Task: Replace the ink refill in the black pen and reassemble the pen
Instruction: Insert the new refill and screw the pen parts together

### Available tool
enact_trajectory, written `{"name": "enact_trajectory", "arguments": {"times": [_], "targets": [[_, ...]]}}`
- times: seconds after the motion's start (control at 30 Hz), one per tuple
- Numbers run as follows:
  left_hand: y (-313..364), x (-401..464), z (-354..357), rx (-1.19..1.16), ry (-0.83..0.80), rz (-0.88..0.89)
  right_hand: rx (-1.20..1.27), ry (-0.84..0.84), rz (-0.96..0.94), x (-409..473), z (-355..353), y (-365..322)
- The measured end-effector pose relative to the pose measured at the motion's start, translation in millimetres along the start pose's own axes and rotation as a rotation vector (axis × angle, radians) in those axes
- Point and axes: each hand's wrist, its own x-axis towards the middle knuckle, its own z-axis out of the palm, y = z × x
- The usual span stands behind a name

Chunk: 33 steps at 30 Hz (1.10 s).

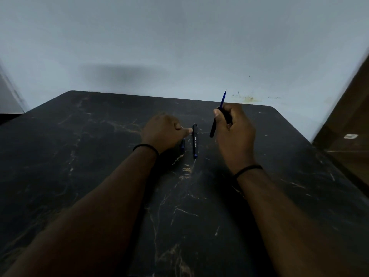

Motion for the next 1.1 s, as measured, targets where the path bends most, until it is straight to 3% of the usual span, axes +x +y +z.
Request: {"name": "enact_trajectory", "arguments": {"times": [0.3, 0.4, 0.47, 0.6, 0.7, 1.1], "targets": [[6, 2, -8, 0.175, -0.132, -0.082, 0.001, -0.018, 0.001, 0, 0, 1], [9, 1, -9, 0.19, -0.079, -0.127, -0.016, -0.047, 0.001, 0, 0, 0], [10, -1, -8, -0.003, 0.009, -0.183, -0.048, -0.066, -0.018, 0, -1, 0], [6, 1, -8, -0.62, 0.3, -0.363, -0.072, -0.22, -0.032, -1, 1, 6], [4, 6, -8, -0.86, 0.417, -0.488, -0.104, -0.353, -0.002, -5, 9, 12], [9, 9, 0, -0.852, 0.43, -0.461, -0.069, -0.473, 0.01, -8, 15, 15]]}}
